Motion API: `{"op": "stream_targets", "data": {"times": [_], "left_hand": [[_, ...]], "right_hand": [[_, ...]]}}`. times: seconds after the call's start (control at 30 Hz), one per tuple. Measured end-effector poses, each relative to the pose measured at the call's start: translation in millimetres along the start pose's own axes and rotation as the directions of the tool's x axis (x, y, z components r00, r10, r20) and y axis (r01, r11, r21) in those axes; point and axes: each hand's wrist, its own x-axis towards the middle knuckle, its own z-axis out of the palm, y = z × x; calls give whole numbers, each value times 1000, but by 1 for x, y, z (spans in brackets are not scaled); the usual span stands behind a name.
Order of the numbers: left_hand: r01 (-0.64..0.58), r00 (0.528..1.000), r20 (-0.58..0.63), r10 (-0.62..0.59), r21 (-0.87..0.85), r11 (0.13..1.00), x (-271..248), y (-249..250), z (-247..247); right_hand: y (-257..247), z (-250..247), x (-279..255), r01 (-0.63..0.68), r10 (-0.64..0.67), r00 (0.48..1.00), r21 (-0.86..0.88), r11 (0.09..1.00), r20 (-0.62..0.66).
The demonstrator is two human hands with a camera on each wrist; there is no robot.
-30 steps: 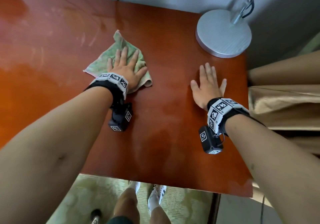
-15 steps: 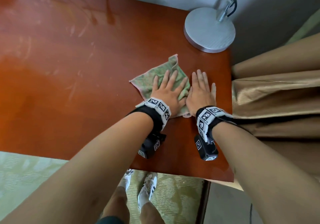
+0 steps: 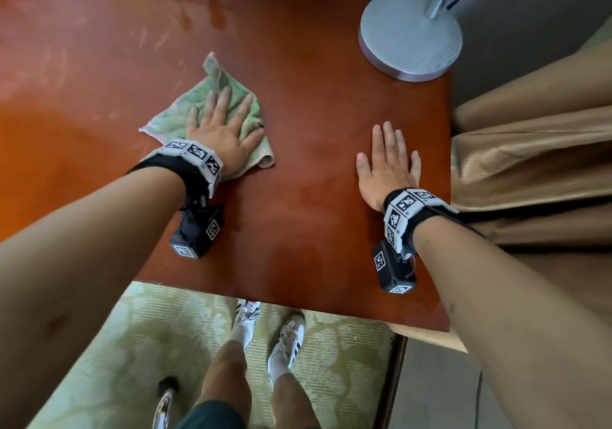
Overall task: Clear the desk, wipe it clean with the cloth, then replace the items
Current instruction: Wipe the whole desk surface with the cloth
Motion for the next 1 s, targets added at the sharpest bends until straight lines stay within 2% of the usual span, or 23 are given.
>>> {"op": "stream_targets", "data": {"times": [0.17, 0.27, 0.37, 0.5, 0.6, 0.67, 0.9, 1.0], "left_hand": [[12, 1000, 14, -11, -9, 1000, -19, 26, 9], [-156, 987, 48, 154, 32, 987, -40, 65, 20], [-364, 929, 101, 356, 72, 929, -63, 116, 36], [-393, 918, 107, 382, 117, 912, -80, 149, 53], [-446, 895, 89, 438, 128, 886, -77, 135, 51], [-443, 896, 97, 433, 135, 886, -70, 117, 43], [-270, 962, 66, 266, 60, 961, -48, 18, 19], [-215, 975, 76, 210, 54, 975, -46, -23, 12]], "right_hand": [[0, -1, 1, -6, 6, 1000, -1, 1000, 14], [1, -2, 1, 4, -4, 1000, 15, 1000, 15], [2, -6, -4, 47, -46, 999, 74, 996, -14], [13, -5, -19, 18, -11, 997, 83, 996, -74], [20, -2, -33, -8, 10, 998, 38, 999, -62], [18, -1, -38, -16, 17, 998, 30, 999, -52], [-22, 13, -51, -44, 46, 996, 31, 999, -75], [-42, 21, -63, -64, 67, 995, 47, 997, -76]]}}
